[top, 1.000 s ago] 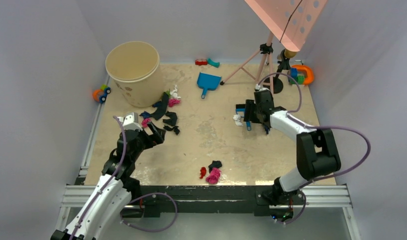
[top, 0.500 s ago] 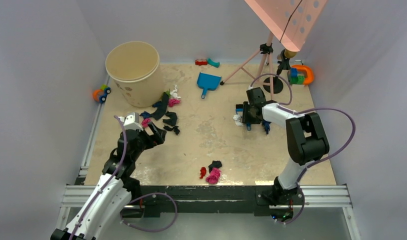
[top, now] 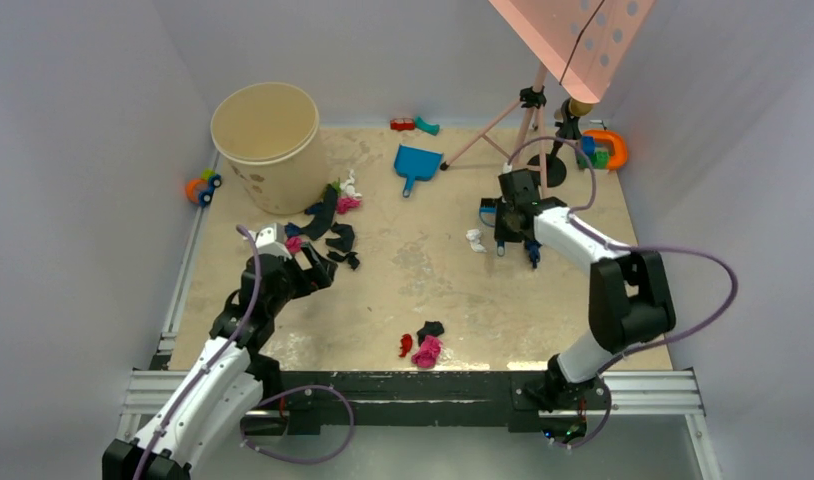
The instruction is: Sweep away the paper scraps from the table
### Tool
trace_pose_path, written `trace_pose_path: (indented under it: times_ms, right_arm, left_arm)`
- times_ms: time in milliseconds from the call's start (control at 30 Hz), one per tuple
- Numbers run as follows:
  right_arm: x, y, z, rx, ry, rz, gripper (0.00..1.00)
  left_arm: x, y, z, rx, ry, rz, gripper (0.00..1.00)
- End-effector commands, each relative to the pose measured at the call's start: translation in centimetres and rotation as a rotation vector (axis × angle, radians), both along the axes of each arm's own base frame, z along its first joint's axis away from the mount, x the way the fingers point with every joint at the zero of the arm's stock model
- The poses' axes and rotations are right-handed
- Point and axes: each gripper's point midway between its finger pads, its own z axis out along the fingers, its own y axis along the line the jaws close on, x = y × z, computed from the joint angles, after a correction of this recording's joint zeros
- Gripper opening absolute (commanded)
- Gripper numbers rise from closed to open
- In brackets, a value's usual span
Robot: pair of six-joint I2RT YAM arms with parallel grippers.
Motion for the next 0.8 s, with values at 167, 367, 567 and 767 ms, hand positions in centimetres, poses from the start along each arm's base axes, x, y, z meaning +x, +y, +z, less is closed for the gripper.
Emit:
trace_pose_path:
  times_ms: [167, 367, 567, 767]
  right_arm:
    - [-2.7, 5.6, 11.2, 0.1, -0.283, 0.297, 0.0]
    - [-5.9, 11.6, 13.1, 0.219, -0.323, 0.496, 0.0]
    - [-8.0, 15.9, 14.8, 0.269, -0.361, 0.613, 0.0]
    - [-9.2, 18.2, 15.7, 0.293, -0.371, 0.681, 0.0]
  left_arm:
    - [0.6, -6.5, 5.4, -0.4, 0.013, -0.158, 0.97]
    - [2.5, -10.3, 10.5, -0.504, -0.017, -0.311, 0.96]
    - [4.5, -13.6, 12.9, -0.543, 0.001, -0.448, 0.95]
    - [5.4, -16.2, 14.1, -0.603, 0.014, -0.53, 0.88]
